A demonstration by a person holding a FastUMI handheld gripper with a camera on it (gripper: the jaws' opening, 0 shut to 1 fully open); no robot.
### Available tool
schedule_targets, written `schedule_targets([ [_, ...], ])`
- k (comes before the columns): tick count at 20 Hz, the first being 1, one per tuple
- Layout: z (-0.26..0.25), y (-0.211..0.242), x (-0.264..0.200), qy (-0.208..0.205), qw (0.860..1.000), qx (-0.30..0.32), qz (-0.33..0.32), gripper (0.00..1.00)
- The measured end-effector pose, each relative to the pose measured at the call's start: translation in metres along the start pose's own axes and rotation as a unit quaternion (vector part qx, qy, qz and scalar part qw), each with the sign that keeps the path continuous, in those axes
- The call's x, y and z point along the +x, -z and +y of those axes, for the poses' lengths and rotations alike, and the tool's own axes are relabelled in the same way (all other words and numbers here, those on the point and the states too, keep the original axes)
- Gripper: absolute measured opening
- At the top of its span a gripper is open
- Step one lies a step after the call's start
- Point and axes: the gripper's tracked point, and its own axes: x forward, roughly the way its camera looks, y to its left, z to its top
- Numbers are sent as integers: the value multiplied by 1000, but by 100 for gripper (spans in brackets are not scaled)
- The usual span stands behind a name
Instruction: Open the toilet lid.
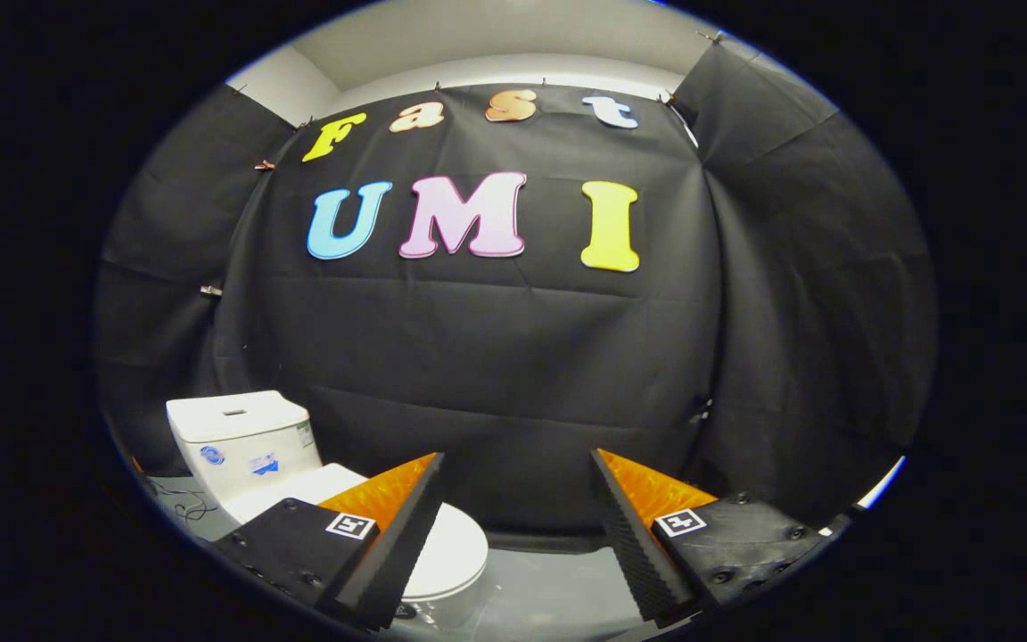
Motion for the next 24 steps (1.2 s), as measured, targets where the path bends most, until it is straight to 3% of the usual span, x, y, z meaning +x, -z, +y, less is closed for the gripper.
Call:
schedule_targets([
  [3,19,65,2,-48,993,41,95,99],
  [6,44,129,-9,-84,971,114,191,99],
  [9,66,195,-33,-111,934,186,283,99],
  [12,87,253,-53,-125,888,246,367,99],
  [13,97,266,-51,-128,874,276,379,99],
  [15,114,283,-54,-129,832,351,409,98],
  [17,125,299,-48,-126,804,394,427,96],
  [18,129,305,-42,-123,802,395,430,96],
  [21,128,311,-22,-122,823,373,412,96],
  [24,136,318,-24,-134,806,375,439,89],
])
